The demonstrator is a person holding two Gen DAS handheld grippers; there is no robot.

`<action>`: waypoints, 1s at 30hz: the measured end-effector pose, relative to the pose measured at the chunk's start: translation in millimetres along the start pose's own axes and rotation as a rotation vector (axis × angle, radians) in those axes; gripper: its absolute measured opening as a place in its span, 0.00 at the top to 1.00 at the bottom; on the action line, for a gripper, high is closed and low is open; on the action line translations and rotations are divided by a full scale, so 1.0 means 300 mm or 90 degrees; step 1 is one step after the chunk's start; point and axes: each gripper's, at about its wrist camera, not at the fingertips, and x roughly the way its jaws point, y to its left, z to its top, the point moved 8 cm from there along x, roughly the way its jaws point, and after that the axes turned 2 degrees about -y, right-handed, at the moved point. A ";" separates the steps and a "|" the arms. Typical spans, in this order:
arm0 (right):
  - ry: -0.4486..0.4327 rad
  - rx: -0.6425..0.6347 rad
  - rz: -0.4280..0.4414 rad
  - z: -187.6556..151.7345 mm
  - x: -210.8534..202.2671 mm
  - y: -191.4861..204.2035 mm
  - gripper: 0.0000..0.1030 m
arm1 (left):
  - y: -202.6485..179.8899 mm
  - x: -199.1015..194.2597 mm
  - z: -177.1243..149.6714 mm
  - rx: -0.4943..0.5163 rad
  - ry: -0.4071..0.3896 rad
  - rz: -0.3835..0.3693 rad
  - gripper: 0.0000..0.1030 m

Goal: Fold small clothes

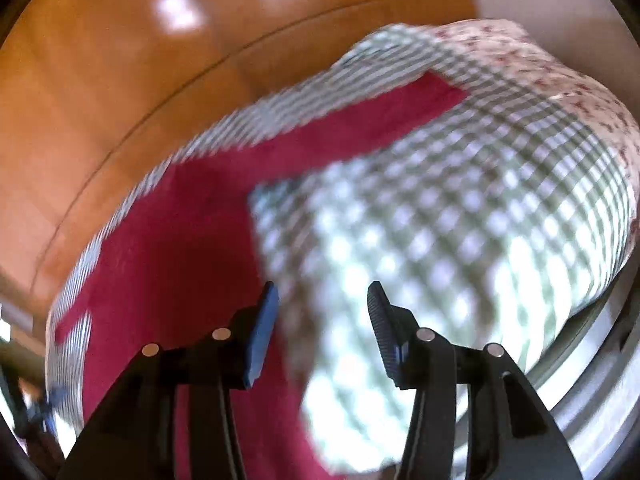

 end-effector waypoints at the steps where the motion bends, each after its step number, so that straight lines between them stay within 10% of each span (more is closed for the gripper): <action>1: -0.008 0.025 -0.006 0.043 0.024 -0.030 0.55 | -0.016 0.019 0.029 0.011 -0.008 0.009 0.39; 13: -0.019 0.298 -0.076 0.441 0.407 -0.381 0.54 | -0.210 0.300 0.070 0.106 0.050 0.025 0.37; 16: -0.022 0.291 -0.090 0.502 0.450 -0.408 0.54 | -0.229 0.336 0.067 0.115 0.063 0.027 0.37; 20: -0.031 0.176 -0.138 0.618 0.462 -0.392 0.93 | -0.231 0.377 0.069 0.110 0.078 0.033 0.37; 26: -0.206 0.090 -0.246 0.766 0.269 -0.440 0.94 | -0.237 0.404 0.068 0.107 0.087 0.032 0.30; 30: -0.123 0.090 -0.289 0.689 0.378 -0.526 0.94 | -0.241 0.413 0.065 0.110 0.087 0.033 0.27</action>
